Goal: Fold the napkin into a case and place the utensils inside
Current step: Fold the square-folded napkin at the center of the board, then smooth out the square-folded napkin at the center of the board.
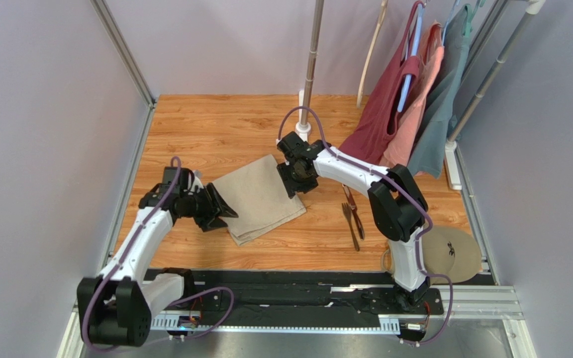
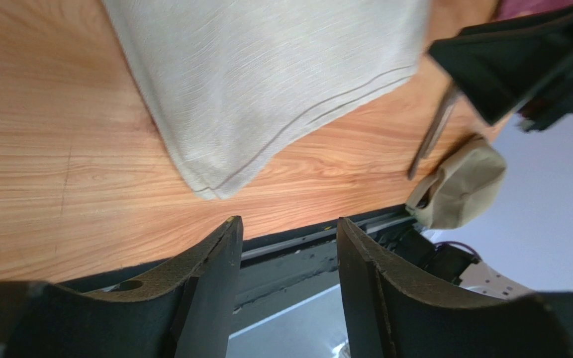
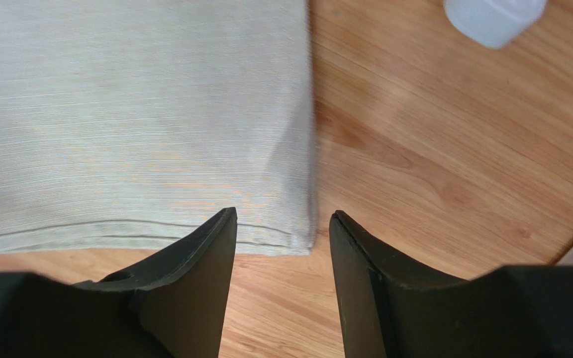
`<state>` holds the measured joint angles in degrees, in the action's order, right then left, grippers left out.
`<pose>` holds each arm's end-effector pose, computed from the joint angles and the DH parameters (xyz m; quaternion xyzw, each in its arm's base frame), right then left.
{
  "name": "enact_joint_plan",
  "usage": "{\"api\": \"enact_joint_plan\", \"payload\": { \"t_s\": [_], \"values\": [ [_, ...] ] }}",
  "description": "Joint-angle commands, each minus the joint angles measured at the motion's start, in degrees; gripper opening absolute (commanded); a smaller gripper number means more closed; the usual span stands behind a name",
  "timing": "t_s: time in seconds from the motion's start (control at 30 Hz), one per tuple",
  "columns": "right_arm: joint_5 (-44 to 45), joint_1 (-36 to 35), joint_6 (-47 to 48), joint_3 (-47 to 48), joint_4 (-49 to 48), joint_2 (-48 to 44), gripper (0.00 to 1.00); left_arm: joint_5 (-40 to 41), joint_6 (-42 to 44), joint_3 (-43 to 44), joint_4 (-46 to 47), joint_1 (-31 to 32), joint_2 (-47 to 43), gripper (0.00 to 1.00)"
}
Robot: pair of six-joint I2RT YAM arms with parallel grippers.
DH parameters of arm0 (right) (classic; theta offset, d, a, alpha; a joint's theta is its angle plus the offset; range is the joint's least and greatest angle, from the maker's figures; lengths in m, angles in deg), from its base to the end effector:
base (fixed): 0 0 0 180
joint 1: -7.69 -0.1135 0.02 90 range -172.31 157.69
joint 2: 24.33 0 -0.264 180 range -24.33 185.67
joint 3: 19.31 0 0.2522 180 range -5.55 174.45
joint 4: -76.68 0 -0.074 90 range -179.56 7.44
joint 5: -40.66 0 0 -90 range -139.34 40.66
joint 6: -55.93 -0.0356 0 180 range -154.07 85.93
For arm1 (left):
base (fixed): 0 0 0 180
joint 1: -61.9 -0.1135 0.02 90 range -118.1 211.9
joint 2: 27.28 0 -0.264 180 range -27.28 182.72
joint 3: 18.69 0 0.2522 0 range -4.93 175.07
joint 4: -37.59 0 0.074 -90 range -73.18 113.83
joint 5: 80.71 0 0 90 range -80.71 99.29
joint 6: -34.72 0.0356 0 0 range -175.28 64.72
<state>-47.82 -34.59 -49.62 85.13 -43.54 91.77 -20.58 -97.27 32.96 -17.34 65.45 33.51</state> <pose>0.3099 0.2805 0.1957 -0.2260 0.9606 0.0665 0.1475 0.1846 -0.0292 0.2096 -0.2554 0.9081 -0.3155 0.1027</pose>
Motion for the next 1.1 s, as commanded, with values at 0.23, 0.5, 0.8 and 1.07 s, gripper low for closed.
{"api": "enact_joint_plan", "payload": {
  "t_s": [0.23, 0.5, 0.8, 1.07],
  "values": [
    [-30.76, -7.54, -8.09, 5.3, -18.93, -1.14, 0.59, 0.78, 3.59, 11.06, 2.05, -16.72, 7.36, 0.52],
    [-25.08, -13.35, 2.35, 7.5, -16.67, 2.12, 0.6, -0.63, 2.36, 15.01, 10.14, -21.3, 23.48, 0.05],
    [-18.57, -16.78, 9.13, 11.72, -12.01, 6.43, 0.61, -0.8, -1.85, 20.12, 14.01, -22.62, 37.45, 0.0],
    [-17.69, -17.04, 8.61, 11.63, -13.06, 6.51, 0.61, -3.0, -4.76, 20.74, 17.52, -22.54, 41.95, 0.0]
  ]
}}
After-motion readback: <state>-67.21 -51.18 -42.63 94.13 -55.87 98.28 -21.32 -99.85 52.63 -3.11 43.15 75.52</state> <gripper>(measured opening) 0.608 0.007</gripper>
